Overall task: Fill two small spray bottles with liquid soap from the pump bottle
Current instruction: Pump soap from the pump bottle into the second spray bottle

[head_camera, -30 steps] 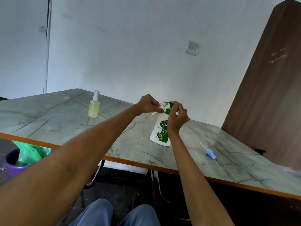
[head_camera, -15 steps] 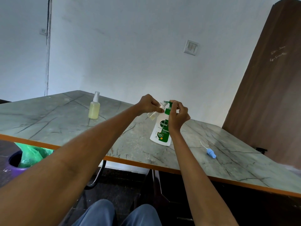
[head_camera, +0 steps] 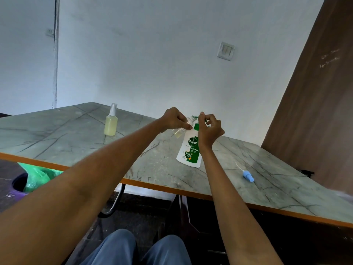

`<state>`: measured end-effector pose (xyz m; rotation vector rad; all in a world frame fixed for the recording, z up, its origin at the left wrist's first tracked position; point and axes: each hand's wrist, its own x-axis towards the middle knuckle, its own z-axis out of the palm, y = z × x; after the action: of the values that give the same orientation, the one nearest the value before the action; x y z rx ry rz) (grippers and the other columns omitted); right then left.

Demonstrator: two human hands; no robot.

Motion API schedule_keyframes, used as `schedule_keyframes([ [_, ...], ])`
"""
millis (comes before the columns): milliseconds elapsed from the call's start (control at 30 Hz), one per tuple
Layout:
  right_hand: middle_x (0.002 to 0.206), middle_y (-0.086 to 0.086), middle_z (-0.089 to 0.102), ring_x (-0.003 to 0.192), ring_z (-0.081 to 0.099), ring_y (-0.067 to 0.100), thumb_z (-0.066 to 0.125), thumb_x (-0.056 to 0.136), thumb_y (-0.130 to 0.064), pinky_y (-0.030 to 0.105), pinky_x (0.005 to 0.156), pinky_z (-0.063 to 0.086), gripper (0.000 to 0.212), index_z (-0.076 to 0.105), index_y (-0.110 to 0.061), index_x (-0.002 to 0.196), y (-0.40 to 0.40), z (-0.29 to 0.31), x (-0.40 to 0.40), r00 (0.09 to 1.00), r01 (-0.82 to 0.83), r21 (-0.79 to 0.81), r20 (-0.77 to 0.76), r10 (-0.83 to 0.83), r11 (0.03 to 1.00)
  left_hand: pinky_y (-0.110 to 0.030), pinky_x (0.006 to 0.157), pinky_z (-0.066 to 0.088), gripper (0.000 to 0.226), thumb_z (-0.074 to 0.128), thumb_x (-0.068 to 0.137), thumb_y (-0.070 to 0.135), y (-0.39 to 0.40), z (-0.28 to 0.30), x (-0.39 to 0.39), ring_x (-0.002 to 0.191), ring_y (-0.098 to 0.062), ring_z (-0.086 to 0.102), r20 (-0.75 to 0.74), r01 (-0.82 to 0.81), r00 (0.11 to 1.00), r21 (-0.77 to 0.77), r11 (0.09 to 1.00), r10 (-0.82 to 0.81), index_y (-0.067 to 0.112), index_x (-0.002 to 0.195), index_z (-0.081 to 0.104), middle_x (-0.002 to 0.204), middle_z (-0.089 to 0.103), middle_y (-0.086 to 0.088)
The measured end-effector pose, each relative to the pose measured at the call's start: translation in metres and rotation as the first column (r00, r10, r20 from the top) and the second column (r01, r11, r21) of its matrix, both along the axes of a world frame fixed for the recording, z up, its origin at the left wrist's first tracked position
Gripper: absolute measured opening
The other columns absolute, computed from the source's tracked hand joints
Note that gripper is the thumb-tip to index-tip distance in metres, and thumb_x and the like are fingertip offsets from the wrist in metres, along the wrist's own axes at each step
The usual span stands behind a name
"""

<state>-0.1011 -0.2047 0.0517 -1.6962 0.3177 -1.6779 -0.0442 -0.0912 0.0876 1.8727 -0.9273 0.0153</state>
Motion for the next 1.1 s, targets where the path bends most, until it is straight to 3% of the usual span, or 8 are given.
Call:
schedule_keyframes([
  [133, 0.065, -0.02, 0.041, 0.078, 0.046, 0.009, 0.062, 0.088, -0.027, 0.032, 0.089, 0.026, 0.027, 0.063, -0.003, 0.074, -0.007, 0.006, 0.0, 0.998, -0.01, -0.007, -0.07, 0.009, 1.0, -0.016, 0.057, 0.037, 0.035, 0.078, 0.071, 0.017, -0.001, 0.001, -0.001, 0.064, -0.003, 0.048, 0.002, 0.005, 1.0, -0.012, 1.0, -0.005, -0.002, 0.1, 0.07, 0.097, 0.069, -0.011],
  [433, 0.066, -0.02, 0.042, 0.068, 0.042, -0.003, 0.062, 0.087, -0.026, 0.036, 0.092, 0.03, 0.025, 0.062, -0.006, 0.073, -0.005, 0.01, 0.001, 0.998, -0.038, 0.05, -0.05, 0.04, 0.998, -0.013, 0.054, 0.035, 0.033, 0.078, 0.071, 0.016, -0.001, 0.003, -0.004, 0.063, -0.005, 0.048, 0.003, 0.004, 1.0, -0.008, 1.0, -0.004, -0.003, 0.096, 0.071, 0.075, 0.064, 0.001],
  [600, 0.064, -0.019, 0.041, 0.065, 0.042, -0.002, 0.062, 0.087, -0.027, 0.034, 0.089, 0.028, 0.026, 0.061, -0.006, 0.072, -0.006, 0.0, 0.003, 0.998, -0.008, 0.029, -0.066, 0.01, 1.0, -0.015, 0.059, 0.04, 0.037, 0.079, 0.07, 0.016, 0.0, 0.0, -0.002, 0.074, -0.008, 0.053, -0.01, -0.001, 1.0, 0.007, 1.0, 0.001, -0.003, 0.1, 0.07, 0.103, 0.069, -0.012],
  [733, 0.066, -0.018, 0.041, 0.069, 0.042, 0.003, 0.062, 0.087, -0.027, 0.033, 0.091, 0.026, 0.027, 0.062, -0.004, 0.074, -0.009, 0.003, 0.0, 0.996, -0.02, 0.02, -0.083, 0.022, 1.0, -0.015, 0.058, 0.039, 0.036, 0.08, 0.069, 0.016, -0.002, -0.001, -0.001, 0.067, -0.004, 0.051, -0.015, -0.006, 1.0, -0.01, 1.0, 0.006, -0.002, 0.098, 0.071, 0.101, 0.07, -0.012],
  [867, 0.066, -0.018, 0.041, 0.069, 0.042, 0.002, 0.062, 0.088, -0.028, 0.033, 0.091, 0.027, 0.027, 0.063, -0.004, 0.076, -0.007, 0.011, -0.001, 0.997, -0.02, 0.034, -0.08, 0.022, 0.999, -0.015, 0.06, 0.04, 0.037, 0.08, 0.069, 0.015, -0.002, 0.004, -0.002, 0.083, -0.012, 0.054, -0.018, -0.003, 1.0, -0.024, 1.0, 0.003, -0.003, 0.1, 0.07, 0.098, 0.069, -0.01],
  [1100, 0.068, -0.011, 0.047, 0.066, 0.041, -0.002, 0.062, 0.086, -0.028, 0.035, 0.09, 0.029, 0.026, 0.062, -0.005, 0.073, -0.008, 0.01, 0.003, 0.997, -0.01, 0.035, -0.07, 0.012, 0.999, -0.015, 0.059, 0.039, 0.038, 0.079, 0.07, 0.016, -0.002, 0.003, -0.004, 0.086, -0.013, 0.054, -0.021, -0.015, 1.0, -0.034, 0.999, 0.014, -0.001, 0.102, 0.07, 0.099, 0.068, -0.009],
])
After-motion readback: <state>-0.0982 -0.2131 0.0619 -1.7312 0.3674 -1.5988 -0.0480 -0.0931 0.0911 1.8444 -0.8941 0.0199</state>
